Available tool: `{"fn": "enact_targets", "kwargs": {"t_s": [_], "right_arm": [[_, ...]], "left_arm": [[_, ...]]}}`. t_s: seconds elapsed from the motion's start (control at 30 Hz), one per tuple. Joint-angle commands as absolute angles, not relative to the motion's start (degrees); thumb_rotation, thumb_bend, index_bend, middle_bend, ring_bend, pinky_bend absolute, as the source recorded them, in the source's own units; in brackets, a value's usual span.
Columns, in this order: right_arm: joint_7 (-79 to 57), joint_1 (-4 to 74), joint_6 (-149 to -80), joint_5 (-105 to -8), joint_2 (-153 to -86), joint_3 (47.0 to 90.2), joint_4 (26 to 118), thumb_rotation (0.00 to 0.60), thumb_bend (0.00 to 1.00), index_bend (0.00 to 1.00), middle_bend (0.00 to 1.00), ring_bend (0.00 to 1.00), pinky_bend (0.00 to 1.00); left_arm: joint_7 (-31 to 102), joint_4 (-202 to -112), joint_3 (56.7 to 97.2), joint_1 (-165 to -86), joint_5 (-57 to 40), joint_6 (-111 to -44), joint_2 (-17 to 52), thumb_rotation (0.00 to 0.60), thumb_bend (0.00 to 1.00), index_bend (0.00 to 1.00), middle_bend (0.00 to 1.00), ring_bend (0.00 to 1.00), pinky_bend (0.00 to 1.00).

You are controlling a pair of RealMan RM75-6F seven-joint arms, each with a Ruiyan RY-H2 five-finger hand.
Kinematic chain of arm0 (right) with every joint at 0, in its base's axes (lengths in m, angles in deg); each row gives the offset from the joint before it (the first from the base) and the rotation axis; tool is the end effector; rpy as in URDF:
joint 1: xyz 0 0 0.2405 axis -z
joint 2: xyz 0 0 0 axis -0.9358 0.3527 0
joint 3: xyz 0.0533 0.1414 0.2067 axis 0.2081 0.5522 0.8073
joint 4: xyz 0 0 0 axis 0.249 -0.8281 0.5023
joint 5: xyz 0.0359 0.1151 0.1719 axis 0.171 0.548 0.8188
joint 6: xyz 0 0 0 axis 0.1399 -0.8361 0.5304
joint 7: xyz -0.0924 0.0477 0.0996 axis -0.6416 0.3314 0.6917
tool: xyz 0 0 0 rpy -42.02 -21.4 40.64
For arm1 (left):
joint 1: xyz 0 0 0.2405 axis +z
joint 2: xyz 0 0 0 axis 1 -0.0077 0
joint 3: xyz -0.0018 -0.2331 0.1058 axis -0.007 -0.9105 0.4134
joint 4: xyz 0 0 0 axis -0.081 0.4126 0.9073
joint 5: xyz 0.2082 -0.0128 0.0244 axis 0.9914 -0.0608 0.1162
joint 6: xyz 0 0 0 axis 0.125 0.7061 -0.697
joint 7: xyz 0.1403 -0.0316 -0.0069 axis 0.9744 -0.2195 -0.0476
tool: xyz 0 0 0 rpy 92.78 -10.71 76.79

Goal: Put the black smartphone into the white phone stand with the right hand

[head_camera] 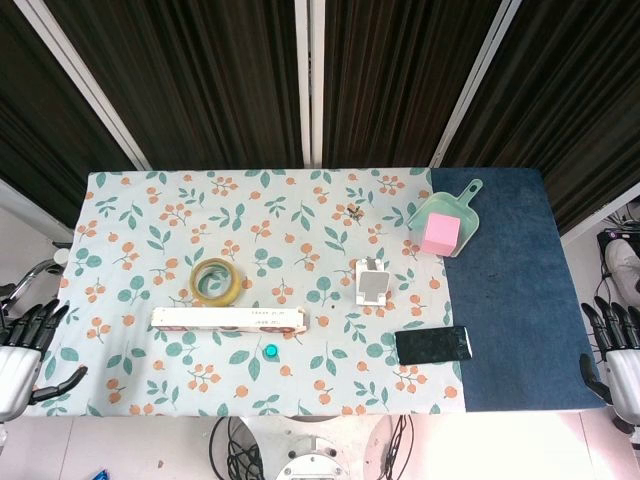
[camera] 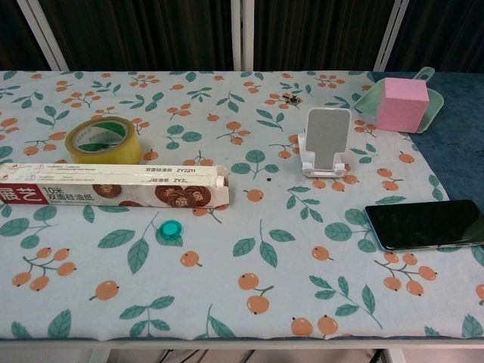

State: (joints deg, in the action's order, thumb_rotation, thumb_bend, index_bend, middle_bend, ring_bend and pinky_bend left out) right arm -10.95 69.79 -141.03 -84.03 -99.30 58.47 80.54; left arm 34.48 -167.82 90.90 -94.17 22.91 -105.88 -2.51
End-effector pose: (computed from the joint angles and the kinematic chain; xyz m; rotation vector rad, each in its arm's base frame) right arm -0.3450 -0.1418 0.1834 1.4233 -0.7717 0.7880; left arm -0.3307 0.1498 0.1720 -1.5387 -0.7454 -0.8278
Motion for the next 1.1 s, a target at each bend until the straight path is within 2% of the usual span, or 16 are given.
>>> {"fn": "enact_targets", "kwargs": {"t_s": [0.03, 0.33, 0.43, 0.5, 0.57, 0.63, 0.73, 0.83, 0.93, 1.1], "right_arm": [[-11.15, 69.55, -140.75, -84.21, -99.26, 58.59, 80.95, 0.6, 0.45, 0.0, 0.0, 0.0, 0.0], [-9.88, 68.72, -137.91, -84.46, -96.73, 57.81, 84.85, 0.6, 0.44, 0.0, 0.0, 0.0, 0.0], [-9.68, 67.37, -133.75, -84.5, -93.6, 56.61, 89.8, 0.6, 0.31, 0.0, 0.0, 0.0, 0.0], [-9.54, 65.56, -128.92, -84.34, -90.31, 55.47, 94.7, 0.6, 0.16, 0.0, 0.0, 0.0, 0.0], [-10.95, 63.17, -123.77, -83.8, -87.13, 54.89, 99.07, 0.6, 0.06, 0.0, 0.0, 0.0, 0.0], [-13.73, 60.96, -119.38, -82.37, -85.05, 54.96, 102.29, 0.6, 0.01, 0.0, 0.0, 0.0, 0.0], [-19.36, 57.17, -112.43, -78.15, -83.36, 55.85, 107.27, 0.6, 0.0, 0.0, 0.0, 0.0, 0.0], [-25.62, 53.65, -107.14, -72.43, -84.32, 57.21, 110.2, 0.6, 0.0, 0.0, 0.0, 0.0, 0.0], [-32.96, 50.53, -104.27, -65.41, -88.33, 58.51, 110.94, 0.6, 0.0, 0.0, 0.0, 0.0, 0.0], [-45.6, 47.32, -106.06, -55.24, -96.94, 59.28, 110.09, 0.6, 0.0, 0.0, 0.0, 0.0, 0.0]], "left_arm": [[34.15, -167.76, 90.49, -94.14, 22.8, -105.53, -2.39, 0.0, 0.14, 0.05, 0.04, 0.07, 0.2], [33.34, -169.34, 89.26, -93.62, 21.46, -104.45, -4.0, 0.0, 0.14, 0.05, 0.04, 0.07, 0.2], [33.33, -169.63, 89.23, -93.76, 21.62, -103.56, -4.15, 0.0, 0.14, 0.05, 0.04, 0.07, 0.2], [33.12, -169.57, 89.16, -93.87, 21.72, -103.03, -3.99, 0.0, 0.14, 0.05, 0.04, 0.07, 0.2], [32.85, -169.23, 89.08, -93.9, 21.87, -102.7, -3.69, 0.0, 0.14, 0.05, 0.04, 0.07, 0.2], [32.46, -168.77, 88.99, -93.84, 21.98, -102.62, -3.29, 0.0, 0.14, 0.05, 0.04, 0.07, 0.2], [31.56, -168.09, 88.83, -93.65, 22.05, -102.6, -2.61, 0.0, 0.14, 0.05, 0.04, 0.07, 0.2], [30.94, -167.65, 88.83, -93.49, 22.31, -102.56, -2.32, 0.0, 0.14, 0.05, 0.04, 0.07, 0.2], [30.43, -166.98, 88.83, -93.24, 22.38, -102.54, -2.17, 0.0, 0.14, 0.05, 0.04, 0.07, 0.2], [28.93, -165.41, 88.95, -92.57, 21.81, -102.21, -2.22, 0.0, 0.14, 0.05, 0.04, 0.07, 0.2]]}}
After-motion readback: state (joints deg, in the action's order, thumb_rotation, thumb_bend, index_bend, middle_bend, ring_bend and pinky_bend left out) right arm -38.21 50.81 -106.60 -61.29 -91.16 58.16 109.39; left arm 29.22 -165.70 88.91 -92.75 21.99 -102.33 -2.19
